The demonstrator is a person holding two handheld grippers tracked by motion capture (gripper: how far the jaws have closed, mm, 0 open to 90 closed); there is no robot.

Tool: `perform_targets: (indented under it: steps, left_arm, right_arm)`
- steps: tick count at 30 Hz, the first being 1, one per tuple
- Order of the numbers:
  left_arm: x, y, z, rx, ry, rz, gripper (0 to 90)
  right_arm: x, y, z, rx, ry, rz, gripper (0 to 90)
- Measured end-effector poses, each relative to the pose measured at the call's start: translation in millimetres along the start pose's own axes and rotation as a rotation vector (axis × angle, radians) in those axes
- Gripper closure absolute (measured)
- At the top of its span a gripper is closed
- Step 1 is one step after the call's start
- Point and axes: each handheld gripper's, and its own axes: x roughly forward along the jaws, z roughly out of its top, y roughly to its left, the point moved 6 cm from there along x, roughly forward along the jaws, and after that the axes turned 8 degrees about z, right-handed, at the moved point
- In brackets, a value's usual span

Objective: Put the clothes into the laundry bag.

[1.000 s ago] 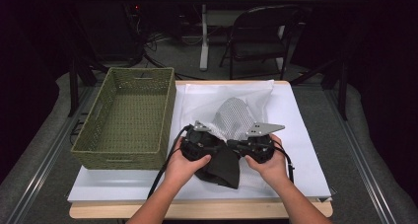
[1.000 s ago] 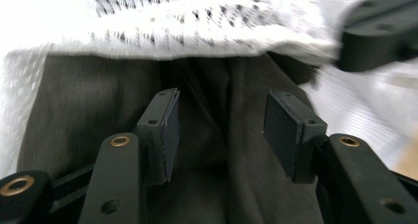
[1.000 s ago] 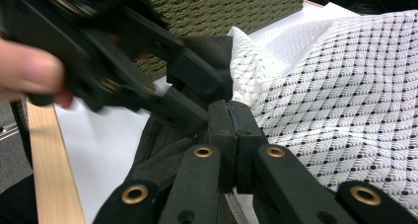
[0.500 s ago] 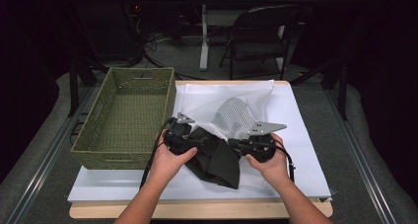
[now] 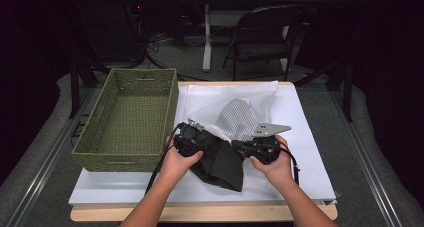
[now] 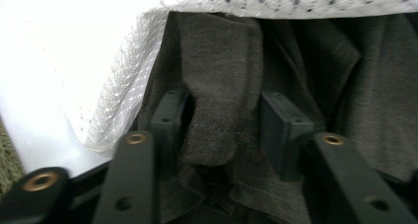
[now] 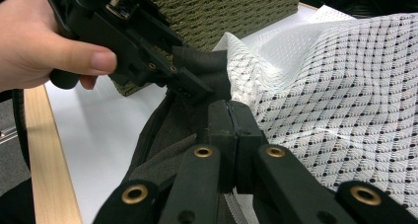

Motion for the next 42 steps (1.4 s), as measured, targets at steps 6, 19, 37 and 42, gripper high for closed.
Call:
perform_targets:
  steps: [6,19,37,42]
  left_arm:
    - [-4.5,-5.3,-1.8,0.011,-0.017,-0.03,83.5]
    - [-15.1,-39.4,-1.0,0.023,-0.044,-0.212,58.2]
    - [20.3,-49.3,-13.3,0.069,-0.01,-0.081,20.3]
    - [30.7,-48.3,-18.7,0.066,-0.005,-0.068,19.6]
  right_arm:
    - [0.9,-1.4,-1.4,0.007,0.0,0.0,90.0]
    - [2.9,-2.3,-3.5,0.01,0.009,-0.001,90.0]
    - [3.7,-2.7,-4.6,-0.001,0.013,-0.002,90.0]
    - [3.4,-2.5,-4.8,-0.006,0.018,-0.006,90.0]
